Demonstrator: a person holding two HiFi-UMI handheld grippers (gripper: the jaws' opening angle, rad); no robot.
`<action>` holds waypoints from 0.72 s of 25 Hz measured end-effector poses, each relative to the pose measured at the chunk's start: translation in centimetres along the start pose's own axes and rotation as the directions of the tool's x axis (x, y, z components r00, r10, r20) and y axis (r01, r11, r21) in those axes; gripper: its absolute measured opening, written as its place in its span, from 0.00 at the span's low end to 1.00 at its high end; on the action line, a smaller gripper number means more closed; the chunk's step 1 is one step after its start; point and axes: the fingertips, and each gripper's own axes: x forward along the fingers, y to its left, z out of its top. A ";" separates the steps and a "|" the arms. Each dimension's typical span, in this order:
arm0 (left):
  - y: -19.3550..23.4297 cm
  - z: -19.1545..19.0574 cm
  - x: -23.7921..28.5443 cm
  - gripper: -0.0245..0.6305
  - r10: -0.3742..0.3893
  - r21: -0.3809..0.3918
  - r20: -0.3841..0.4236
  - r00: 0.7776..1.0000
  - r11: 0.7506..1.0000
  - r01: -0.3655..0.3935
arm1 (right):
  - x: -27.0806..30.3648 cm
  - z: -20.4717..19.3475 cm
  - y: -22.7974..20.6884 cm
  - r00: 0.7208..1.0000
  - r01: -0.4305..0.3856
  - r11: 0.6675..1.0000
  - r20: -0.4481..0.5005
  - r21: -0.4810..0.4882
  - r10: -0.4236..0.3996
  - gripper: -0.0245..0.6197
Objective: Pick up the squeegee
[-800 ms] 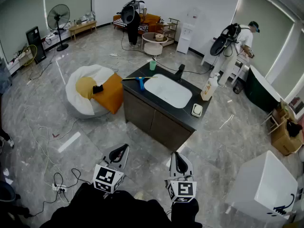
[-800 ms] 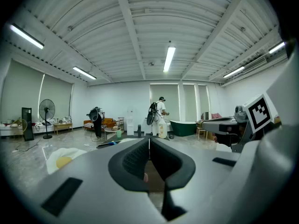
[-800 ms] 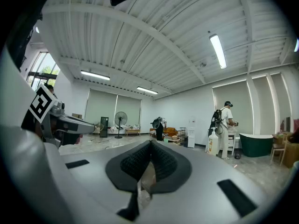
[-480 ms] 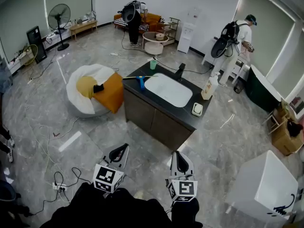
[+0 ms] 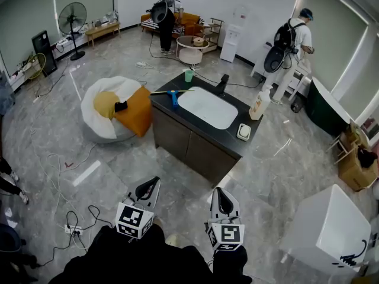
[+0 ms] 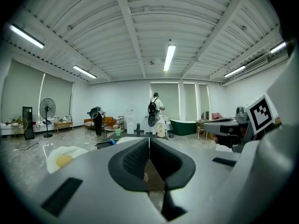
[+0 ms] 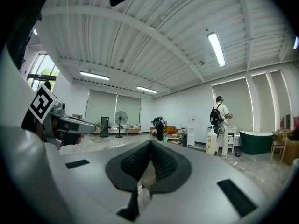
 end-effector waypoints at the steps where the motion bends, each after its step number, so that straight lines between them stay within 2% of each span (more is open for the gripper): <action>1: -0.1 0.1 0.2 0.08 -0.004 0.002 -0.002 1.000 1.000 0.004 | 0.0 0.0 -0.2 1.000 0.004 1.000 -0.002 0.001 -0.004 0.06; 10: -0.9 0.2 4.1 0.08 -0.043 0.016 -0.012 0.999 0.999 0.043 | 1.4 -0.9 -2.9 0.999 0.034 0.999 -0.011 0.021 -0.033 0.06; 18: 1.8 0.4 10.0 0.08 -0.054 0.008 -0.033 0.998 0.999 0.054 | 7.3 -1.2 -5.3 0.999 0.040 0.999 -0.027 0.034 -0.039 0.06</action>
